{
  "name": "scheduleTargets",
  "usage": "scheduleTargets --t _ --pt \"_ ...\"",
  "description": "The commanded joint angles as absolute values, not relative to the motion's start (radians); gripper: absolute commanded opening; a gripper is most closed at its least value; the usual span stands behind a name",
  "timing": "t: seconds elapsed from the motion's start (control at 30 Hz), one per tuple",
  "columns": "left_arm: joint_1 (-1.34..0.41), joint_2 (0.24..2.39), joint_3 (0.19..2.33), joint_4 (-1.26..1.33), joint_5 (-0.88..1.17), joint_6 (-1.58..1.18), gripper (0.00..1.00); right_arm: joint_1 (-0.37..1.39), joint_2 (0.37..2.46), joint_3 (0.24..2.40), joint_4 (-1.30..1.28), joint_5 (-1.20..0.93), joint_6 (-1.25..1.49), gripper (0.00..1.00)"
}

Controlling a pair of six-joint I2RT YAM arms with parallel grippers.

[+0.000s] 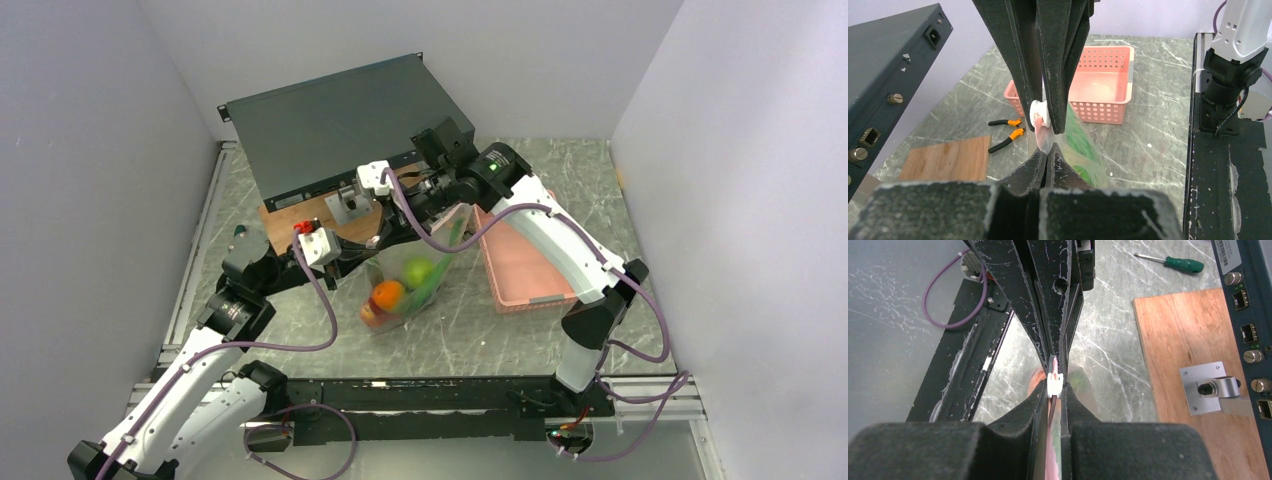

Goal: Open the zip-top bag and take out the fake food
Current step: Zip the zipper food storage bag at the center of the board.

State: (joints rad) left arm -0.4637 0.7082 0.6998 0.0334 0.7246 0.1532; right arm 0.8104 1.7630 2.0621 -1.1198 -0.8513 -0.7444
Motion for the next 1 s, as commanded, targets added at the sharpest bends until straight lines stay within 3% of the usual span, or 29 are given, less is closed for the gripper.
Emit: scheduleTargets --t 0.0,0.97 --pt "-0.45 0.685 0.703 0.08 0.728 0.15 0.0 0.775 1.705 2.047 -1.137 -0.851 -0.758 0.0" --pt "-0.422 0.677 0.698 0.085 0.706 0.155 0.0 0.694 1.64 1.96 -1.193 -0.894 -0.899 0.0"
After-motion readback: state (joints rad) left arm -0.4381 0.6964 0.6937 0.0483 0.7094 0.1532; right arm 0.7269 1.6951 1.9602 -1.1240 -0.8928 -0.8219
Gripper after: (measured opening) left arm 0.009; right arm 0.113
